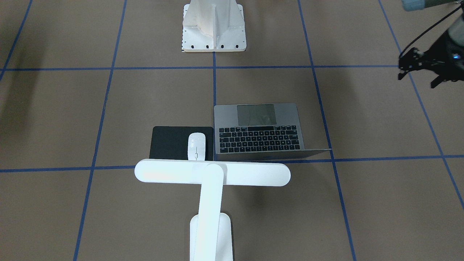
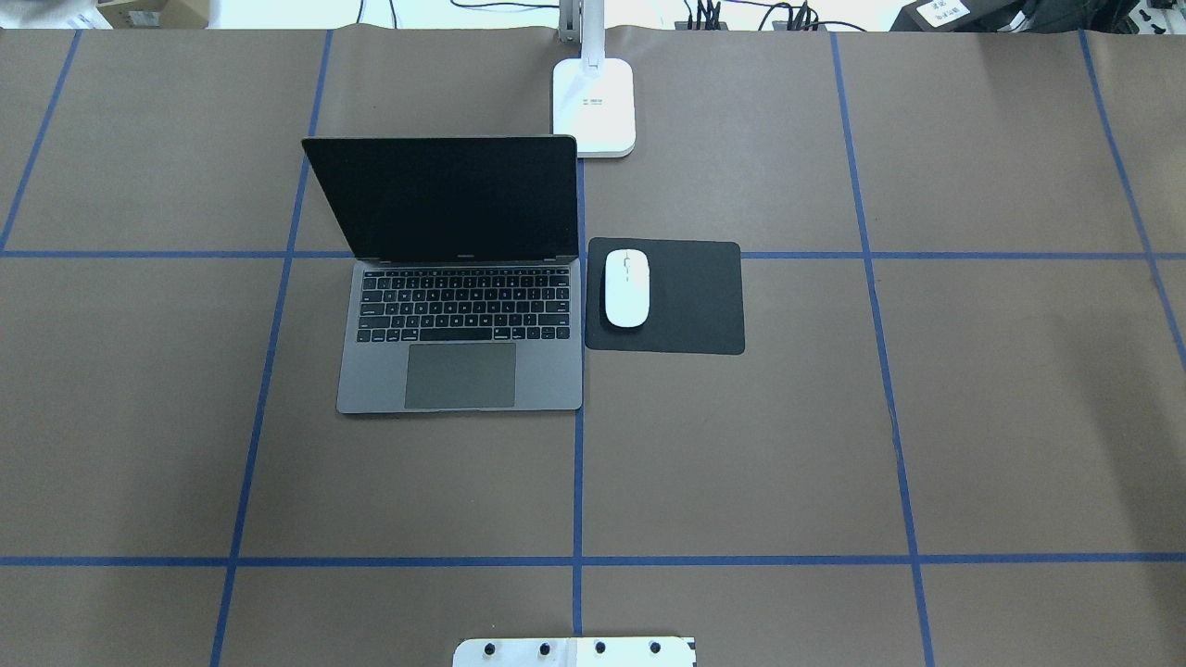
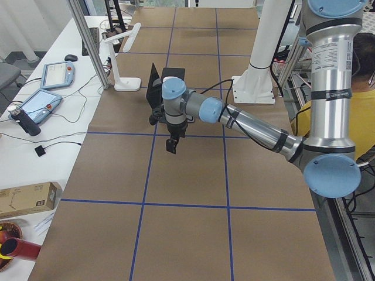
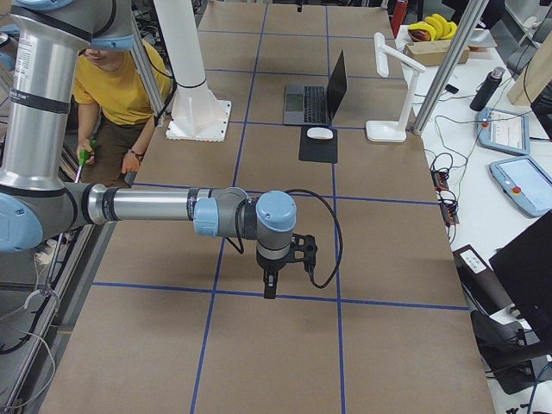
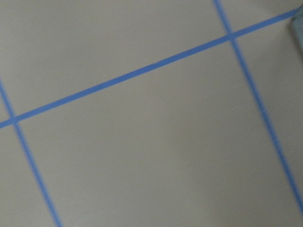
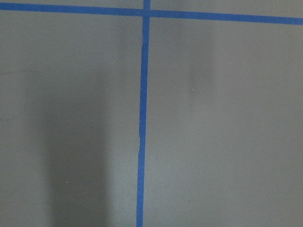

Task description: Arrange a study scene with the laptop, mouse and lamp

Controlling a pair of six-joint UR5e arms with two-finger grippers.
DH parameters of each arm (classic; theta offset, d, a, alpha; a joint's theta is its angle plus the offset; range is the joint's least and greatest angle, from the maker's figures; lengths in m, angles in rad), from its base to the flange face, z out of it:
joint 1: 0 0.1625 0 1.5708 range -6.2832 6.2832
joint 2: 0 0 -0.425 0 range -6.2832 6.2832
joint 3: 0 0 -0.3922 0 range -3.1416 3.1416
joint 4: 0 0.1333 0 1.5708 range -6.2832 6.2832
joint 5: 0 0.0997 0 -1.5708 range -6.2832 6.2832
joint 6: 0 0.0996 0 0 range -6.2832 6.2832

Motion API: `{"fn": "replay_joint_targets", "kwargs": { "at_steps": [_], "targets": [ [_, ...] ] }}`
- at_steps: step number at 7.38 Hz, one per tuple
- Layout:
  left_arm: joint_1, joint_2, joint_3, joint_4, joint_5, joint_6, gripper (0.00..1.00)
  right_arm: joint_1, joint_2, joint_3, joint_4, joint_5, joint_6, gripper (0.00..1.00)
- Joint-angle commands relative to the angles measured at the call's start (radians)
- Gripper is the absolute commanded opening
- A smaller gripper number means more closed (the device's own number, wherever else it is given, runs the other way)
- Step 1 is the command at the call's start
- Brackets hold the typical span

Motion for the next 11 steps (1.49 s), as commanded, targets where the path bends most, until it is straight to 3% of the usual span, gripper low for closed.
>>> {"fn": "replay_joint_targets", "kwargs": {
  "at_steps": [1,4,11],
  "targets": [
    [-0.165,0.156,0.024,-0.005,-0.016,0.155,1.0,0.0,0.001,0.0,0.0,0.0,-0.001,1.0],
    [-0.197,0.149,0.071,-0.004,-0.01,0.14,1.0,0.0,0.002,0.003,0.0,0.0,0.0,1.0],
    [-0.198,0.138,0.071,-0.006,-0.016,0.149,1.0,0.0,0.01,0.011,0.031,-0.002,-0.001,1.0]
  ]
}}
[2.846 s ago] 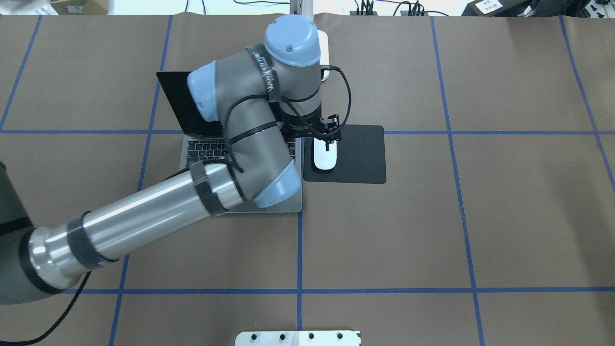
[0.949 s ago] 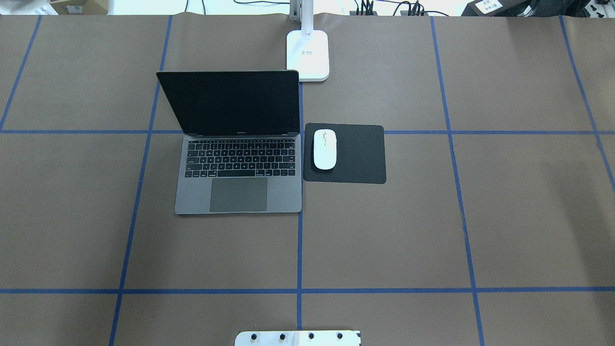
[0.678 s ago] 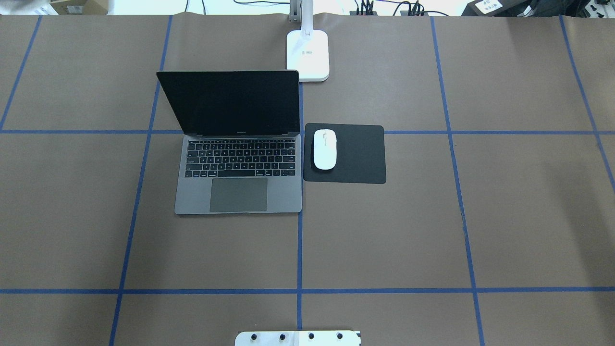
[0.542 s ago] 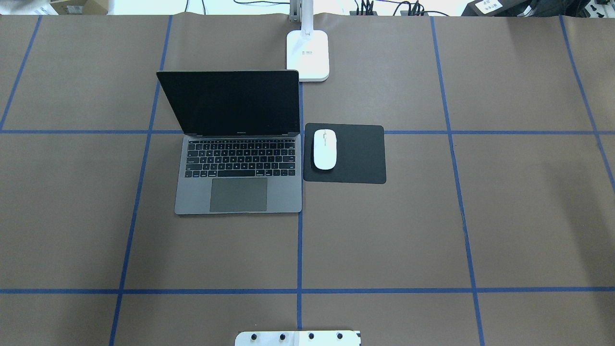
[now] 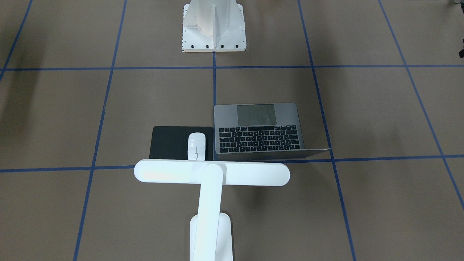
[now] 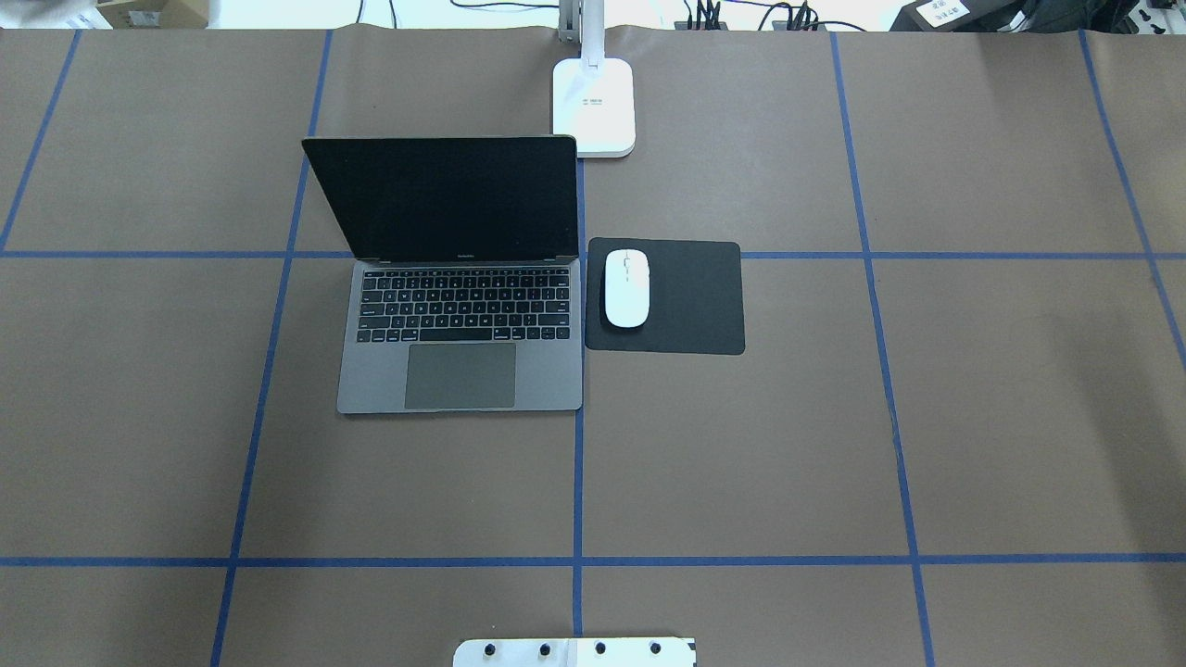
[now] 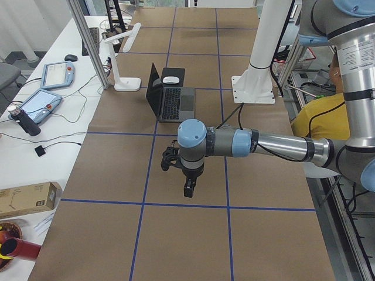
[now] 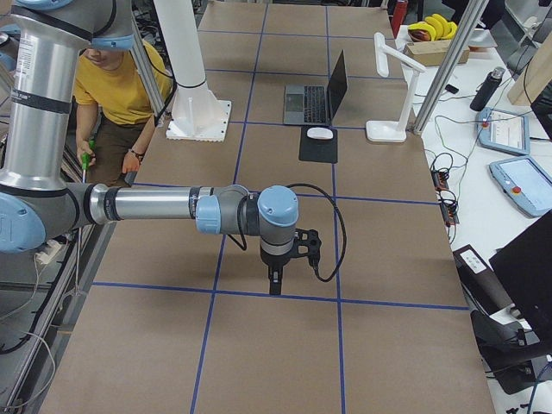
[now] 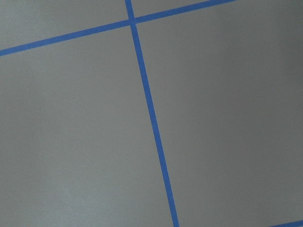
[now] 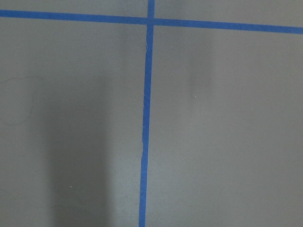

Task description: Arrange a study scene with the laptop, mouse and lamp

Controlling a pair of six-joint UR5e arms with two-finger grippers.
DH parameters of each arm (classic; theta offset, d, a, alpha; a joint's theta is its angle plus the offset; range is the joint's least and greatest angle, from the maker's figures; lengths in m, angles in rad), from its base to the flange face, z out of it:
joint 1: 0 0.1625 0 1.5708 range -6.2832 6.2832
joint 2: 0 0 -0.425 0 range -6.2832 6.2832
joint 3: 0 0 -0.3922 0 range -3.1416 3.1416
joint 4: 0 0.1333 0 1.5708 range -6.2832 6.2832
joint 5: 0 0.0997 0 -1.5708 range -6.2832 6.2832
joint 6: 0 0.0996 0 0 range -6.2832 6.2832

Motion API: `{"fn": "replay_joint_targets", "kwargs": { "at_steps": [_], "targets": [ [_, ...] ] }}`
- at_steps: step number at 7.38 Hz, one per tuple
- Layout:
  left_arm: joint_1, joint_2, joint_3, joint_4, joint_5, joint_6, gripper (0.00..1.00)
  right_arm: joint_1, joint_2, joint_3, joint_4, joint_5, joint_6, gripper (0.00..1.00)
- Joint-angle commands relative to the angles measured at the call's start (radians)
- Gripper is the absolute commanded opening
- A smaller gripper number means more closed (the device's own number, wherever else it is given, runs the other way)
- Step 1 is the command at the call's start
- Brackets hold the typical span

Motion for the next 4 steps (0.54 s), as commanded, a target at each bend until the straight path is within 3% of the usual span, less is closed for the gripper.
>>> {"fn": "replay_joint_targets", "kwargs": {
  "at_steps": [1,4],
  "targets": [
    [0.0,0.0,0.001,0.0,0.0,0.0,1.0,0.0,0.002,0.003,0.004,0.0,-0.004,1.0],
    [0.0,0.001,0.001,0.0,0.0,0.001,1.0,0.0,0.002,0.012,0.004,0.0,-0.012,1.0]
  ]
}}
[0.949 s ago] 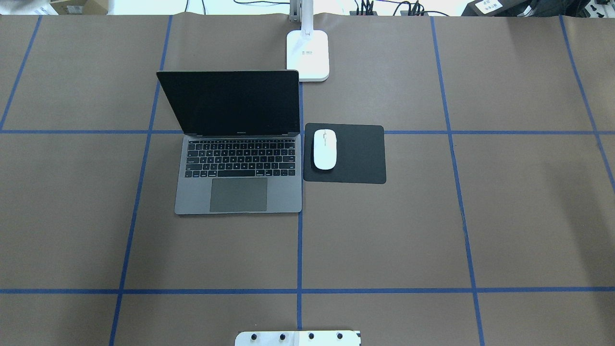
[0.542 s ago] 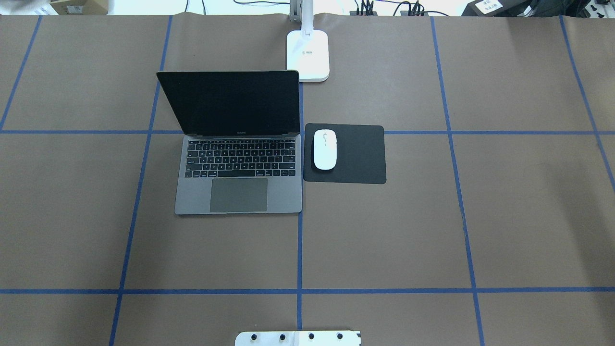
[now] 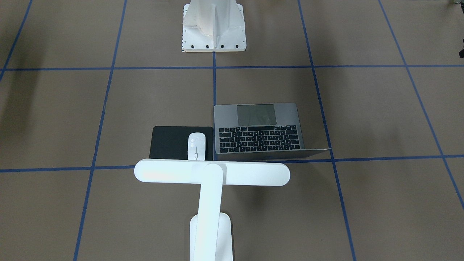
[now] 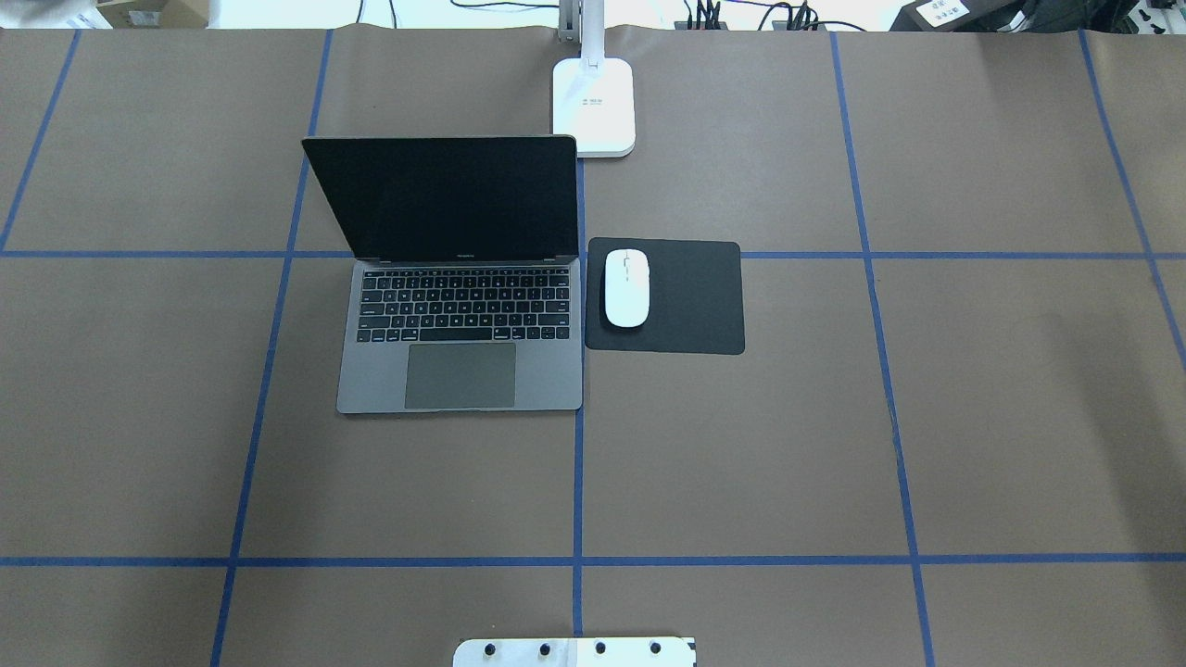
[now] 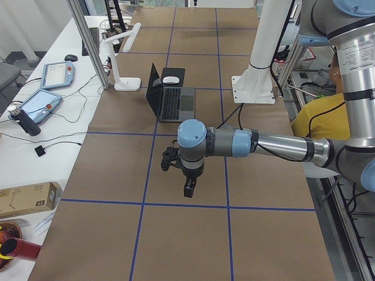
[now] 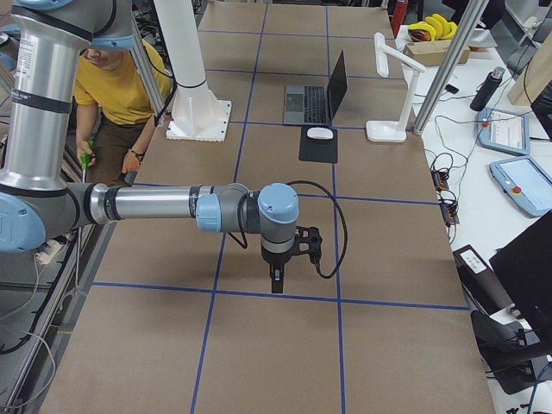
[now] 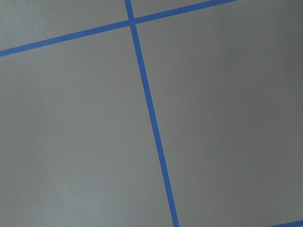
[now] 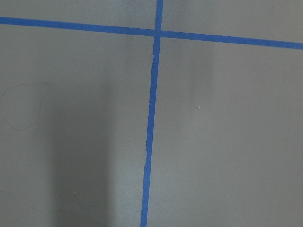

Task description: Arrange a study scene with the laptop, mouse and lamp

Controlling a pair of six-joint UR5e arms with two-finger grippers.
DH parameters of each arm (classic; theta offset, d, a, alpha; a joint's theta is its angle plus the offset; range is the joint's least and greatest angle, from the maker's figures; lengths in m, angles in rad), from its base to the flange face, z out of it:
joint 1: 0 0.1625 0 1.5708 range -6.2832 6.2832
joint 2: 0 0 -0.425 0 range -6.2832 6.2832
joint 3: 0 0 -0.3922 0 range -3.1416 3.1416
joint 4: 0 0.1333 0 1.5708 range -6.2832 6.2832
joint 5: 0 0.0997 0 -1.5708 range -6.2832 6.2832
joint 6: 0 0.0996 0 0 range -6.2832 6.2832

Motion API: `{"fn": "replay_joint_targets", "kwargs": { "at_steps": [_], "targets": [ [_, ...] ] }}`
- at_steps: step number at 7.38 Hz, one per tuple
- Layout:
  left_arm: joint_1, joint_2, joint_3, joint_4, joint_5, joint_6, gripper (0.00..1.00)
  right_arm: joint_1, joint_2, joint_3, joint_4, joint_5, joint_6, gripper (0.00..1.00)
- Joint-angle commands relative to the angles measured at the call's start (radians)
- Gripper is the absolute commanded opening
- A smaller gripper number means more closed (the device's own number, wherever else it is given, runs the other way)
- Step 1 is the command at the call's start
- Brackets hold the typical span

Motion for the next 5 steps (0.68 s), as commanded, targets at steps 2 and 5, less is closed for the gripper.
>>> {"fn": "replay_joint_targets", "kwargs": {
  "at_steps": [2,5],
  "targets": [
    [0.0,0.001,-0.009,0.0,0.0,0.001,1.0,0.0,0.001,-0.011,0.069,-0.002,0.008,1.0],
    [-0.002,-0.001,-0.011,0.0,0.0,0.001,1.0,0.0,-0.004,-0.014,0.081,0.0,0.01,1.0]
  ]
}}
